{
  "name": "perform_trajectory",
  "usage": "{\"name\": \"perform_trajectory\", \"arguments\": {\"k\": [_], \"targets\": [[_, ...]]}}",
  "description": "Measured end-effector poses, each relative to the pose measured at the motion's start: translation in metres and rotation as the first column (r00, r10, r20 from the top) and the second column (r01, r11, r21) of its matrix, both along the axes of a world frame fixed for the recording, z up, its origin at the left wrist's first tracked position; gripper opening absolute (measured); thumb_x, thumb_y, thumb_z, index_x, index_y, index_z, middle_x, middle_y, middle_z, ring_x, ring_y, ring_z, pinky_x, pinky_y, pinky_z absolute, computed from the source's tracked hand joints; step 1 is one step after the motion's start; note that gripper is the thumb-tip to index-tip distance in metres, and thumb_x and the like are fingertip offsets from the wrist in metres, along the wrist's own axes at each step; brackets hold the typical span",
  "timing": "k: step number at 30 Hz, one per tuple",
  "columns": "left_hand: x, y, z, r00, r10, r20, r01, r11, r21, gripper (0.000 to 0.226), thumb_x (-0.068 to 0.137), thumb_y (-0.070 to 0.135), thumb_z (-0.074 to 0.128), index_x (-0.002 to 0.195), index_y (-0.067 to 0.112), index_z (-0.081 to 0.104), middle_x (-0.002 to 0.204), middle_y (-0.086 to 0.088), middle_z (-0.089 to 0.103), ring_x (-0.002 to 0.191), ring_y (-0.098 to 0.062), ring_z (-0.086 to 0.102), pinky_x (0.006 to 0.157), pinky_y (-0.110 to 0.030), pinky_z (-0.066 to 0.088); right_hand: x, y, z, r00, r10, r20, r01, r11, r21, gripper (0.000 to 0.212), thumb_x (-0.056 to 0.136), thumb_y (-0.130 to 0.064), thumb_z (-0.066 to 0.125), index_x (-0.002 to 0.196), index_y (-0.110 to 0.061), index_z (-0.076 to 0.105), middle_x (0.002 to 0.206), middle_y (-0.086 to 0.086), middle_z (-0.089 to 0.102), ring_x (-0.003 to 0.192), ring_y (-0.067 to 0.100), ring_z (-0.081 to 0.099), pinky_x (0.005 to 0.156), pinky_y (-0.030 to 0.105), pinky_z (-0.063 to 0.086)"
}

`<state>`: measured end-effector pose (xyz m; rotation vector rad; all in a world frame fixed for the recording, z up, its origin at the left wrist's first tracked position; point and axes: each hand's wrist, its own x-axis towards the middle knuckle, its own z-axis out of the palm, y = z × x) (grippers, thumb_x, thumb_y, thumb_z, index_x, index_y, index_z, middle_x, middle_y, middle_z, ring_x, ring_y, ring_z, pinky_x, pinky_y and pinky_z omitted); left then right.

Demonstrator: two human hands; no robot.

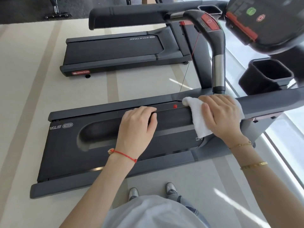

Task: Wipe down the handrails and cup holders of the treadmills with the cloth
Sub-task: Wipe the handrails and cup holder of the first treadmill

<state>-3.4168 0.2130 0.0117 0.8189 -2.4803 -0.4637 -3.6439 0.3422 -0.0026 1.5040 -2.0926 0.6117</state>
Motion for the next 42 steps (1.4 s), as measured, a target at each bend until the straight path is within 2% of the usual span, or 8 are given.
{"name": "perform_trajectory", "arguments": {"k": [7,13,19,26,32,35,39,42], "targets": [[-0.033,0.022,-0.009,0.984,0.174,0.043,-0.167,0.978,-0.128,0.024,0.100,0.020,0.048,0.097,0.015,0.072,0.093,0.005,0.073,0.083,-0.018,0.066,0.085,-0.035,0.043,0.017,-0.028,0.005,0.992,0.126,-0.026,-0.120,0.980,0.161,0.036,0.100,-0.027,0.031,0.076,-0.016,0.056,0.061,-0.002,0.050,0.057,0.024,0.048,0.062,0.038,0.040],[-0.035,0.024,-0.013,0.970,0.235,0.059,-0.219,0.955,-0.198,0.032,0.103,0.021,0.039,0.093,0.017,0.070,0.086,0.007,0.071,0.078,-0.019,0.063,0.085,-0.034,0.042,-0.020,0.011,-0.010,0.956,0.243,-0.163,-0.228,0.968,0.108,0.041,0.102,-0.034,0.036,0.114,-0.008,0.065,0.101,0.006,0.066,0.086,0.028,0.060,0.084,0.042,0.048],[-0.038,0.026,-0.015,0.956,0.290,0.051,-0.269,0.929,-0.252,0.033,0.103,0.019,0.039,0.095,0.017,0.071,0.087,0.006,0.072,0.079,-0.021,0.064,0.084,-0.037,0.043,-0.015,-0.009,0.001,0.996,0.072,-0.055,-0.068,0.995,0.074,0.034,0.098,-0.021,0.033,0.069,-0.016,0.050,0.059,-0.001,0.048,0.056,0.023,0.042,0.059,0.038,0.040],[-0.034,0.022,-0.015,0.962,0.261,0.075,-0.237,0.942,-0.238,0.032,0.103,0.022,0.039,0.095,0.016,0.070,0.087,0.006,0.071,0.082,-0.020,0.065,0.093,-0.036,0.041,-0.010,-0.010,0.002,0.969,0.240,-0.061,-0.225,0.956,0.186,0.044,0.103,-0.039,0.030,0.100,-0.014,0.065,0.075,0.001,0.060,0.068,0.025,0.055,0.065,0.039,0.044],[0.004,0.013,-0.011,0.954,0.297,0.042,-0.283,0.938,-0.199,0.027,0.101,0.024,0.044,0.104,0.017,0.069,0.099,0.006,0.071,0.095,-0.019,0.065,0.101,-0.038,0.037,0.005,-0.026,0.011,0.993,0.098,-0.059,-0.081,0.969,0.234,0.032,0.094,-0.022,0.027,0.065,-0.017,0.040,0.052,-0.002,0.039,0.047,0.024,0.039,0.048,0.035,0.030],[0.021,0.010,-0.011,0.955,0.290,0.052,-0.273,0.936,-0.221,0.029,0.101,0.024,0.044,0.113,0.014,0.068,0.109,0.003,0.070,0.106,-0.020,0.063,0.107,-0.040,0.035,0.035,-0.046,0.015,0.973,0.208,-0.096,-0.168,0.933,0.318,0.025,0.093,-0.019,0.035,0.068,-0.017,0.040,0.054,-0.001,0.043,0.044,0.024,0.044,0.046,0.029,0.023],[0.045,0.000,-0.014,0.933,0.359,0.019,-0.347,0.914,-0.210,0.031,0.101,0.022,0.042,0.115,0.011,0.067,0.112,-0.001,0.069,0.111,-0.023,0.061,0.111,-0.043,0.033,0.088,-0.078,0.022,0.947,0.312,-0.074,-0.276,0.911,0.307,0.024,0.081,-0.014,0.067,0.066,-0.015,0.049,0.051,-0.002,0.041,0.037,0.021,0.038,0.039,0.022,0.020],[0.065,-0.008,-0.016,0.917,0.400,-0.014,-0.396,0.901,-0.175,0.031,0.101,0.022,0.041,0.115,0.011,0.066,0.112,-0.002,0.069,0.113,-0.024,0.060,0.109,-0.045,0.034,0.129,-0.103,0.022,0.921,0.371,-0.120,-0.305,0.876,0.373,0.027,0.097,-0.026,0.035,0.081,-0.016,0.054,0.063,-0.003,0.038,0.048,0.019,0.041,0.045,0.028,0.019]]}}
